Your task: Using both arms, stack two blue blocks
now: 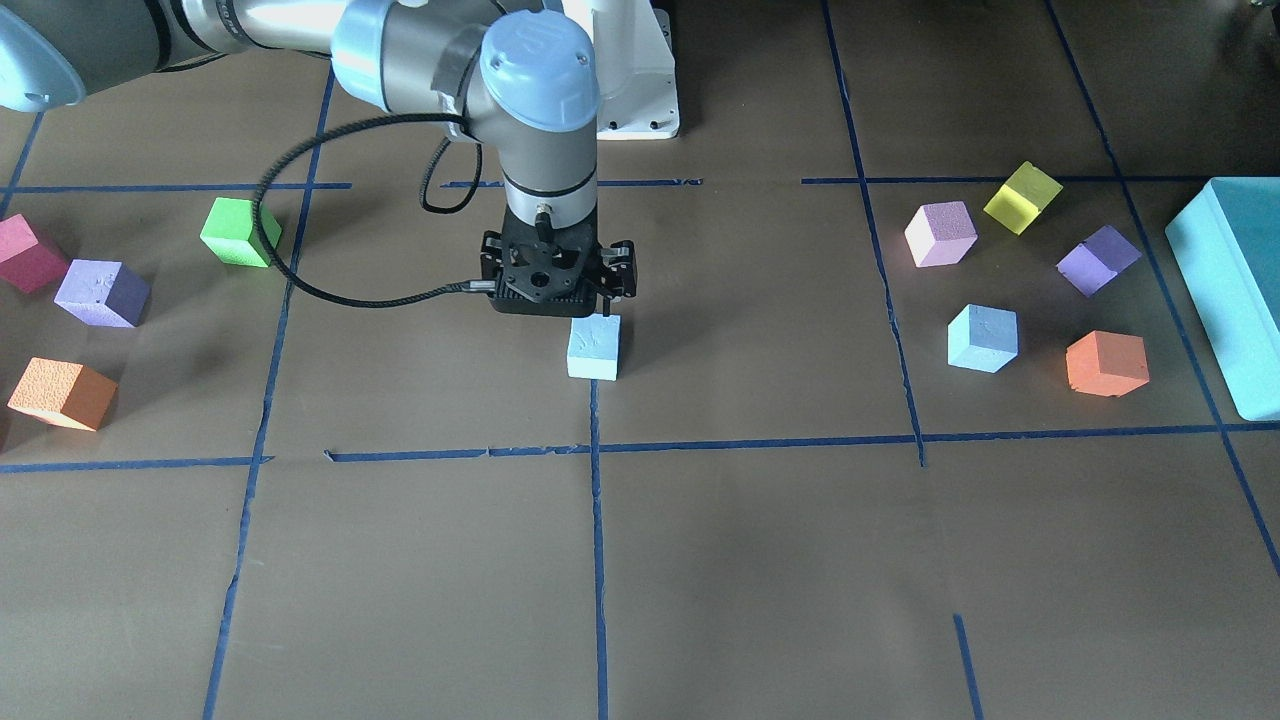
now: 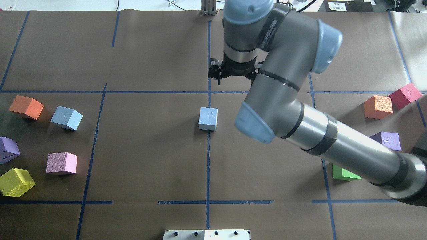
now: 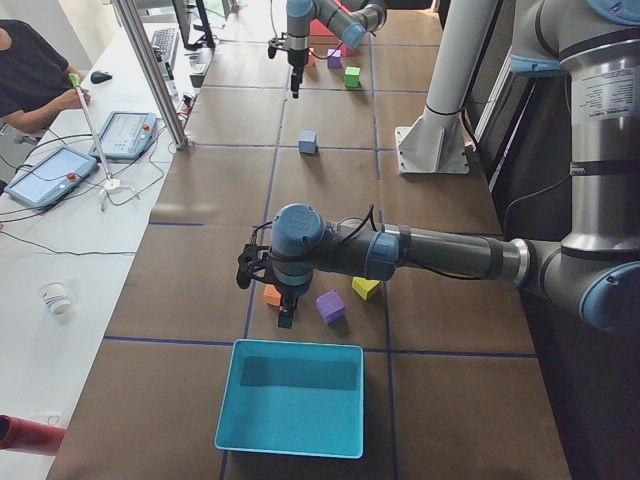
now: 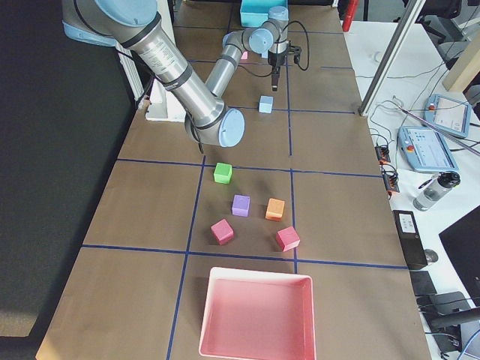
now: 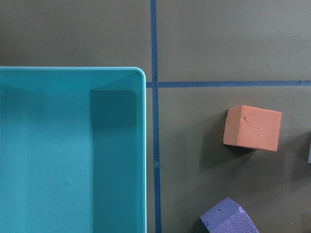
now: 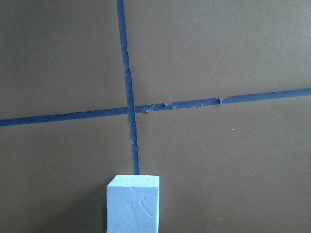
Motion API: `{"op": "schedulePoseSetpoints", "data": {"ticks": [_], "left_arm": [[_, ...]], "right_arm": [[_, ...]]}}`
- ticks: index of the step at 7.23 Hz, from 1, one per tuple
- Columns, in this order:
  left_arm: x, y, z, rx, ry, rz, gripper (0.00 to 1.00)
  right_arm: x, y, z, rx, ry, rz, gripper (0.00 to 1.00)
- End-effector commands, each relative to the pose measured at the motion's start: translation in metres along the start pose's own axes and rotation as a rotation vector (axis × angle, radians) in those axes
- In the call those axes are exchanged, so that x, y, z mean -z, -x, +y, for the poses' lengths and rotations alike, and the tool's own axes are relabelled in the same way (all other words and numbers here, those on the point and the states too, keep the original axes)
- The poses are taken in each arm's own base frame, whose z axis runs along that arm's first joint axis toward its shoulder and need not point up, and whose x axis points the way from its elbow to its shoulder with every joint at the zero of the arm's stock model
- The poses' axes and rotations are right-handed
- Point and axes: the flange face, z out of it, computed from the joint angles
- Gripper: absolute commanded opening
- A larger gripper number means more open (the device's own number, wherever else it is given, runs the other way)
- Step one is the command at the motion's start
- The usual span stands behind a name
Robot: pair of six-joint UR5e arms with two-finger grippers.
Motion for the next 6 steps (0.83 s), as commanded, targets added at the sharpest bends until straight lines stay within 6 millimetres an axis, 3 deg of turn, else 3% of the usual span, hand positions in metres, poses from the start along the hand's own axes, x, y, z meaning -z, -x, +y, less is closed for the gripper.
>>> {"op": "schedulePoseSetpoints", "data": {"ticks": [1,2,3,4,6], "left_arm": [[0.036,-0.063,0.001,-0.046,-0.002,0.005,1.00],[0.041,-0.119,-0.003,-0.031,0.027,0.020,1.00],[0.018,-0.168,-0.002,-0.022,0.085,0.045,1.00],[-0.002,-0.215,-0.015,-0.016,0.115,0.044,1.00],[-0.051,-0.305,-0.032,0.022,0.109,-0.050,1.00]], "right_arm": [[0.045,-0.131,-0.032,0.102,0.002,-0.031,1.00],[0.057,-0.184,-0.042,0.144,0.004,-0.050,1.00],[0.065,-0.228,-0.049,0.171,0.009,-0.061,1.00],[0.063,-0.278,-0.058,0.206,0.020,-0.055,1.00],[0.054,-0.396,-0.063,0.295,0.038,-0.014,1.00]]}}
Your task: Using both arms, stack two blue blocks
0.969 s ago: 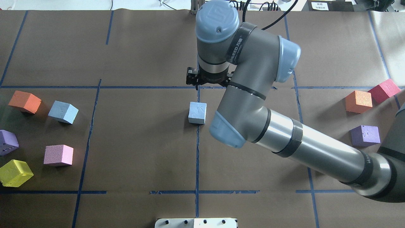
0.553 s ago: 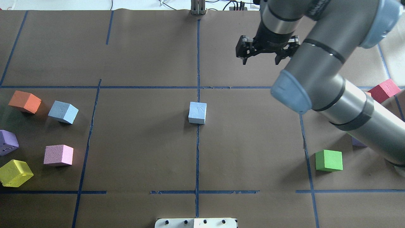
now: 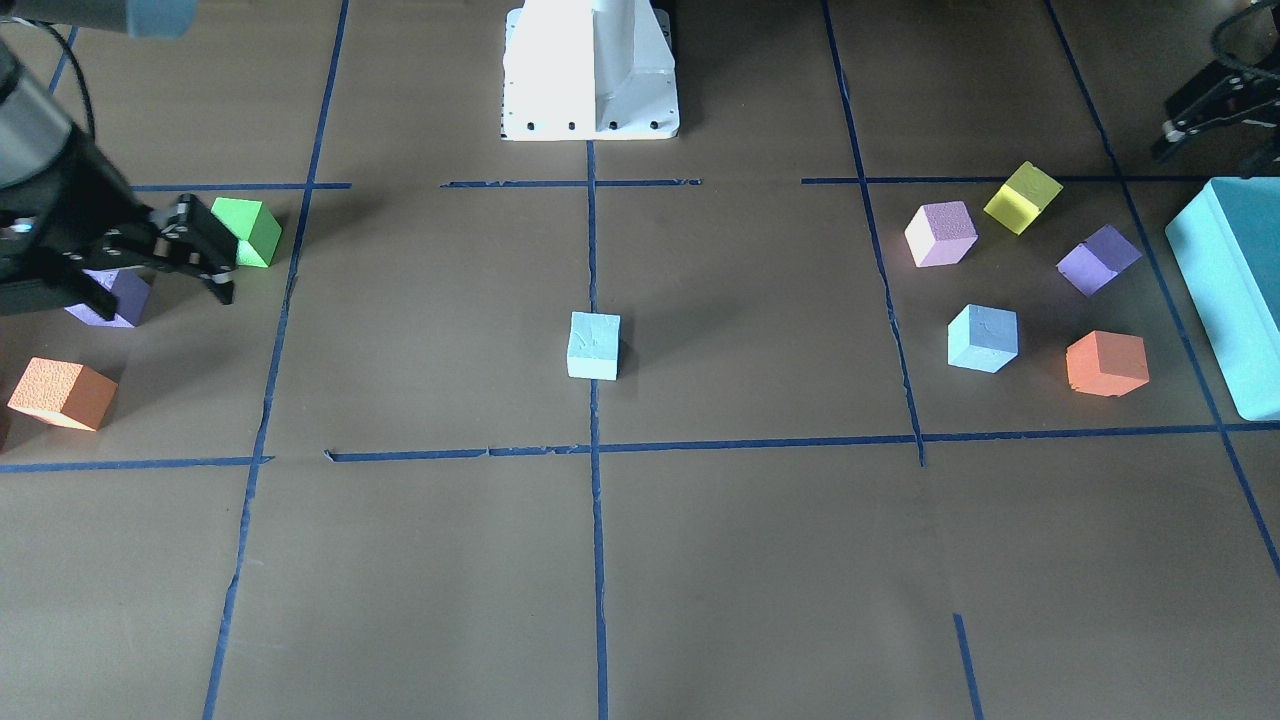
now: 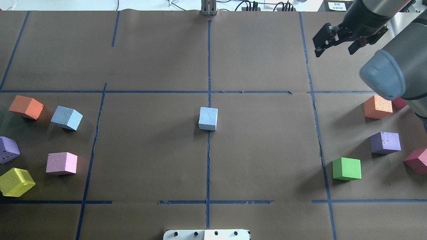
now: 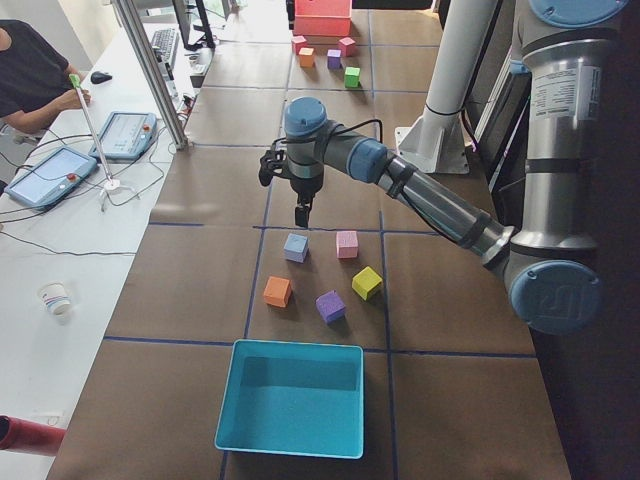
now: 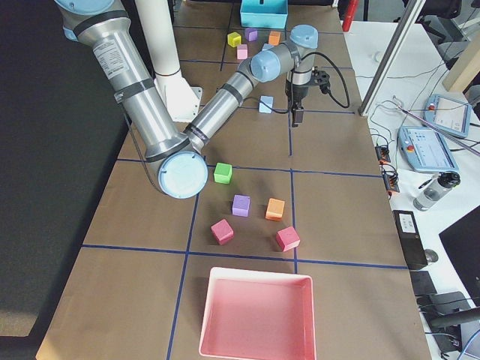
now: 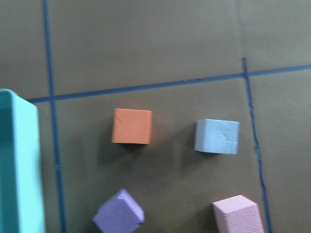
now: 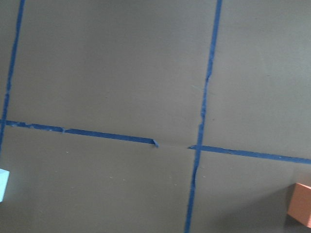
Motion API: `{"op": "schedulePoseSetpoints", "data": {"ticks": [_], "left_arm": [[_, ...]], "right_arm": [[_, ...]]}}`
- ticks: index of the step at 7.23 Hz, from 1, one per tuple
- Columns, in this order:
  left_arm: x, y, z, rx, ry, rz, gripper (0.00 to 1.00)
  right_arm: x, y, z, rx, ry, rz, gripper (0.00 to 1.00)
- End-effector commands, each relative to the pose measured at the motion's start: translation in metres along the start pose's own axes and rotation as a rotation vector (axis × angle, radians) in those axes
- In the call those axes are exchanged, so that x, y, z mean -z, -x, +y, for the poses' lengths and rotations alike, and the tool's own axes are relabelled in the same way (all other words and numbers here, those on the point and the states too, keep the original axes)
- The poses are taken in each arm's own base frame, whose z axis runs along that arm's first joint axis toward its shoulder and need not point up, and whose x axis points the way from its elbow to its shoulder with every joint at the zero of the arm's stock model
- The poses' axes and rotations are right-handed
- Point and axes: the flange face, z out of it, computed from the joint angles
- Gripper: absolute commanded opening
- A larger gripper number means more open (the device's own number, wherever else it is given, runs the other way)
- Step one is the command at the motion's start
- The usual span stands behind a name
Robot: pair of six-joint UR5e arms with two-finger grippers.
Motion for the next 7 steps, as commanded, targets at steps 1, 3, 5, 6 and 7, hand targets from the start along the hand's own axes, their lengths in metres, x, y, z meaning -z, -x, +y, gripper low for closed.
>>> {"op": "schedulePoseSetpoints", "data": {"ticks": [1,3,5,6,7], "left_arm": [[-0.051,-0.068,-0.009,0.002,-0.004,-0.056,1.00],[-0.116,-0.044,-0.047,-0.003,-0.035,-0.022,1.00],[-0.160,-0.032,-0.060,-0.012,-0.032,-0.054,1.00],[-0.172,-0.036,-0.058,-0.026,-0.032,-0.082,1.00],[-0.187,-0.037,-0.056,-0.032,-0.017,-0.099,1.00]], "right_arm": [[0.000,-0.110,0.032,0.029,0.017,0.025,1.00],[-0.006,-0.188,0.074,0.000,0.000,0.000,1.00],[-0.010,-0.215,0.080,-0.044,-0.003,0.005,1.00],[-0.018,-0.228,0.090,-0.064,0.013,0.007,1.00],[-0.019,-0.229,0.092,-0.066,0.006,0.002,1.00]]}}
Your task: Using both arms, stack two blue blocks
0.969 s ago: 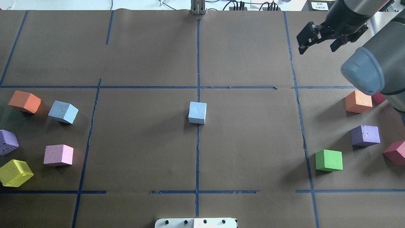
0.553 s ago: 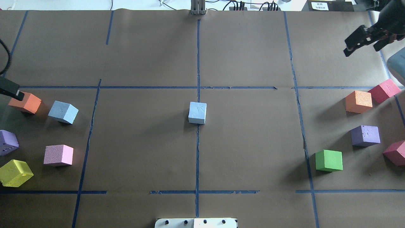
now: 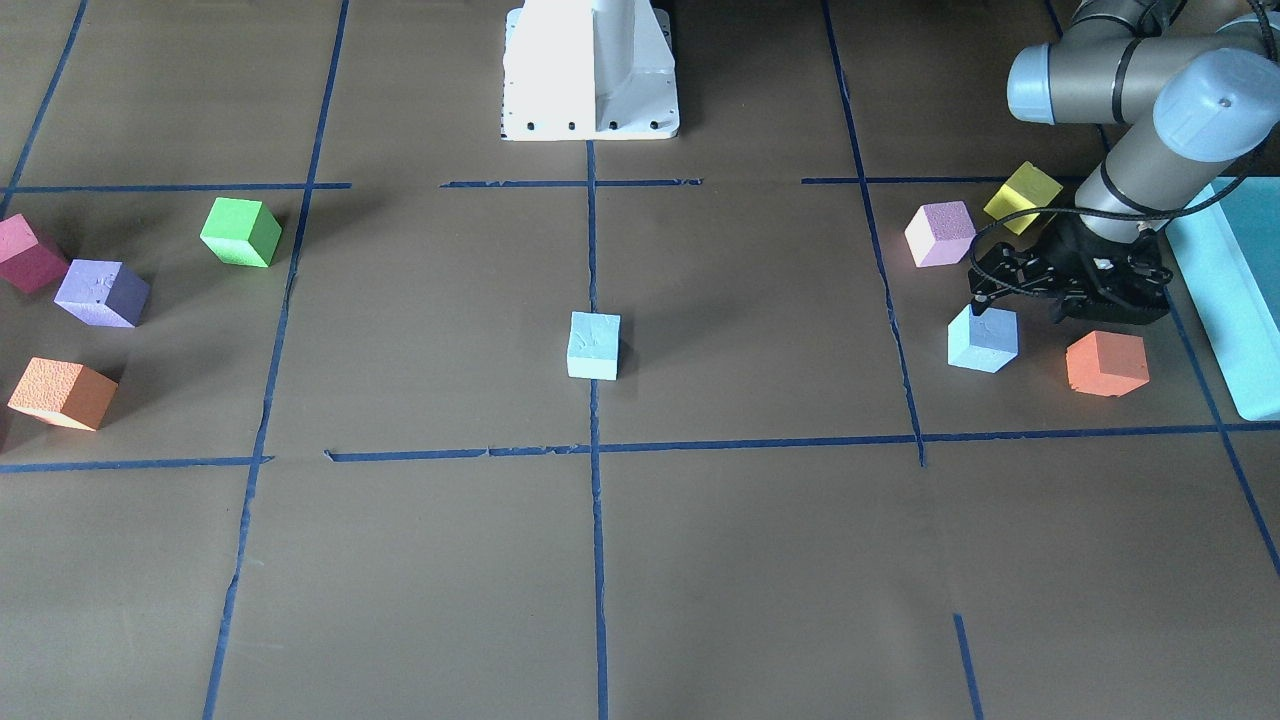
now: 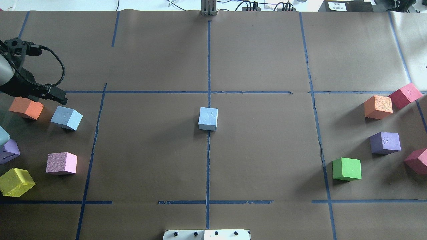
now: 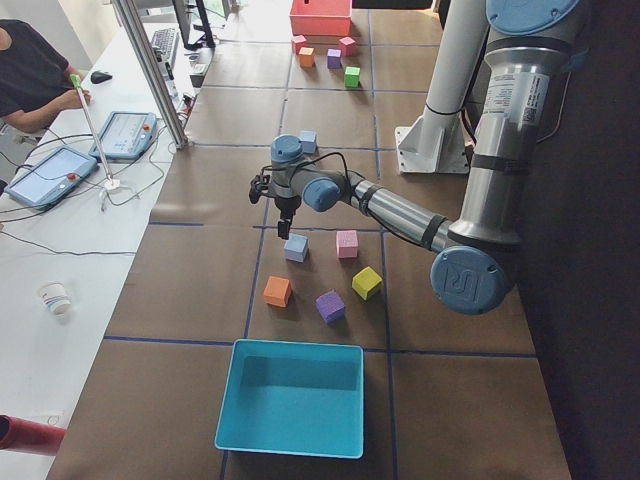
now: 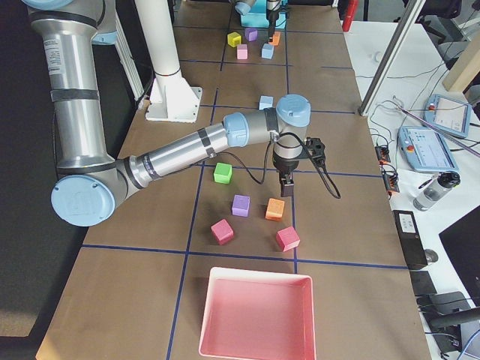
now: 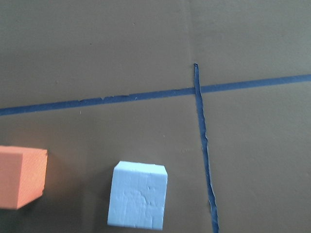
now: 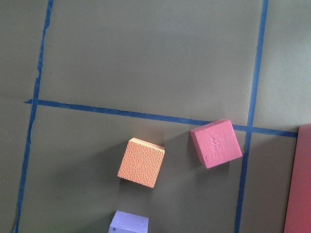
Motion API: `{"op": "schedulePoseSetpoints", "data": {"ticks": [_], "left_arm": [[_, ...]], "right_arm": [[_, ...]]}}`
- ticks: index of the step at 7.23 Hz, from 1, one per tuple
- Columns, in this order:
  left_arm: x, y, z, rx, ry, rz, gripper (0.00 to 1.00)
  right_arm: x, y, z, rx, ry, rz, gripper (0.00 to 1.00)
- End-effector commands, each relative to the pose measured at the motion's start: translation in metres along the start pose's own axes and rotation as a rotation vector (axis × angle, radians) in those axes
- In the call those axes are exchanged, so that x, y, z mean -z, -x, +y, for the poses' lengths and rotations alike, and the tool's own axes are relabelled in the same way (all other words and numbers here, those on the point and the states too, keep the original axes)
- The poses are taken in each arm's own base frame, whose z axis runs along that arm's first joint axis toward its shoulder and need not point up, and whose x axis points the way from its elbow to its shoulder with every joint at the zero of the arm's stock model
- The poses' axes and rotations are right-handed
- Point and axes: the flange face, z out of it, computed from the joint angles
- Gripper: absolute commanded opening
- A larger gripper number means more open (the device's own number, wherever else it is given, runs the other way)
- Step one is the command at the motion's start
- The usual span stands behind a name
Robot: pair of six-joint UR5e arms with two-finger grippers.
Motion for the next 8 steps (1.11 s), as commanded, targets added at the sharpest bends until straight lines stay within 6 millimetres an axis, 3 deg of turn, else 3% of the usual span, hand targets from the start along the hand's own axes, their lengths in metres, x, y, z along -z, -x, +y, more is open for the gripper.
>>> {"op": "schedulePoseSetpoints", "data": {"ticks": [1,8], "left_arm": [[-0.028,-0.002,0.003,-0.013,0.026,-0.031,1.00],[-0.069,-0.003,0.016,-0.021,0.095,-0.056,1.00]], "right_arm": [[-0.009,-0.012,0.011,-0.018,0.010,-0.004,1.00],[-0.018,-0.021,0.010,-0.033,0.026,-0.001,1.00]]}}
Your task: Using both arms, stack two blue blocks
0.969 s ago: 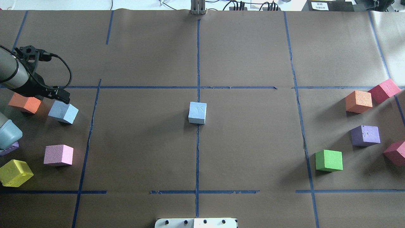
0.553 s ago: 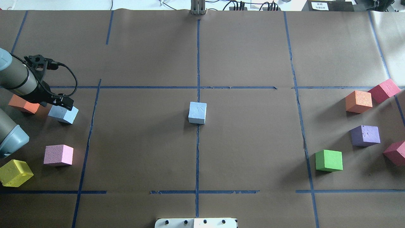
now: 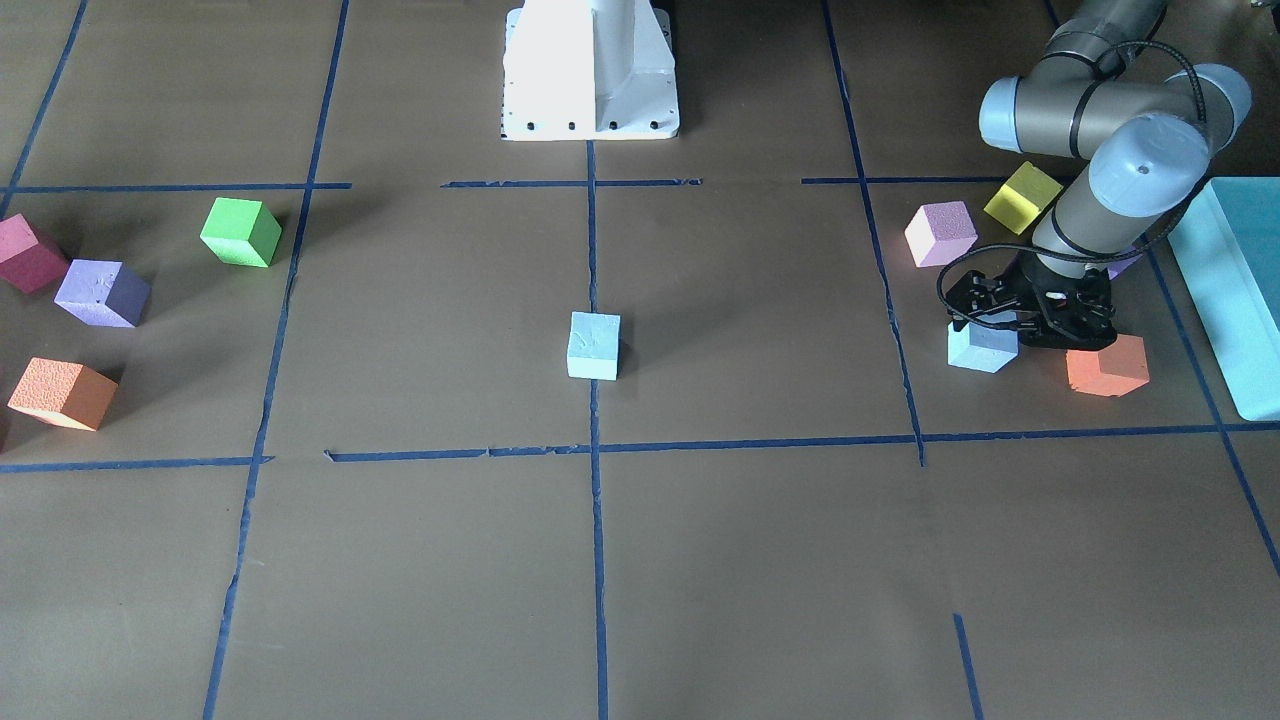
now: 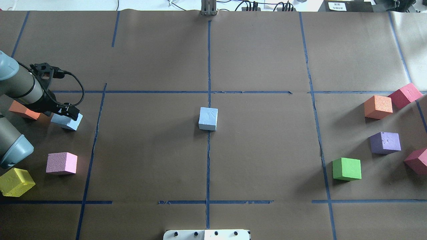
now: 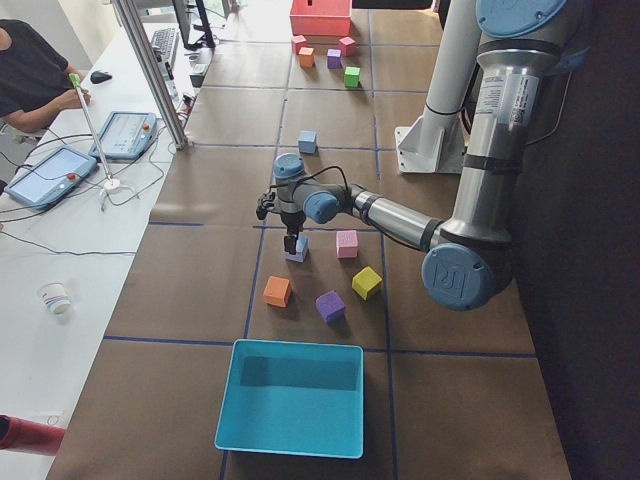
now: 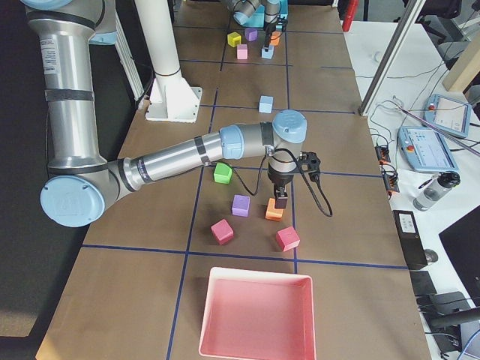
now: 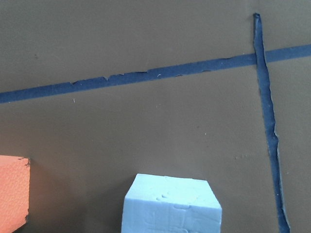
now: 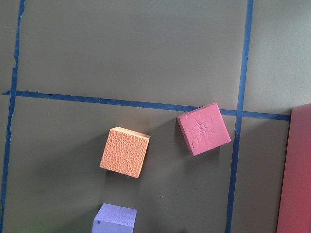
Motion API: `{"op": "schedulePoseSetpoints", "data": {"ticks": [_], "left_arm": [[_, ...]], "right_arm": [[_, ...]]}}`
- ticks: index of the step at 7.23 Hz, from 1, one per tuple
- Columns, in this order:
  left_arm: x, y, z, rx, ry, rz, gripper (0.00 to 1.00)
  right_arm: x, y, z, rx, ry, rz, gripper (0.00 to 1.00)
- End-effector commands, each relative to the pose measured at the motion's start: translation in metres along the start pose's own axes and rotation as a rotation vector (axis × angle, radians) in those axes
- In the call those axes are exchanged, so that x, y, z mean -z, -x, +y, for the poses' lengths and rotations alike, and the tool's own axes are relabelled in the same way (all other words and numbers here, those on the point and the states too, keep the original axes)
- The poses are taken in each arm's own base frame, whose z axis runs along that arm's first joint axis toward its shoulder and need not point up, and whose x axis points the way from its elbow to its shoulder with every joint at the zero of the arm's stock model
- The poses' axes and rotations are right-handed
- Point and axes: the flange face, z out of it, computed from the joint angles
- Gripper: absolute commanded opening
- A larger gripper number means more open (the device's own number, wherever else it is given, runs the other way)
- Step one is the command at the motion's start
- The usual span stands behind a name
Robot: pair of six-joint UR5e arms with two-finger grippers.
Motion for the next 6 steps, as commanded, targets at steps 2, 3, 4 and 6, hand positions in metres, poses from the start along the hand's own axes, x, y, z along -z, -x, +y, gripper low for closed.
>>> {"op": "schedulePoseSetpoints", "data": {"ticks": [2,3,4,6], "left_arm": [[-0.026,0.000,0.001,-0.023,-0.007,0.013,1.00],[-0.023,-0.002,0.001,-0.021,-0.013,0.018,0.76],[-0.019,-0.002,0.001,-0.032,-0.022,0.018,0.23],[0.007,-0.009,0.005,-0.041,-0.051,0.044,0.00]], "right_arm": [[-0.004,-0.004,-0.001,-0.006,0.008,0.002,1.00],[-0.004,-0.004,-0.001,-0.006,0.008,0.002,1.00],[-0.004,-0.005,0.000,-0.011,0.008,0.002,1.00],[-0.003,-0.006,0.000,-0.004,0.006,0.001,1.00]]}}
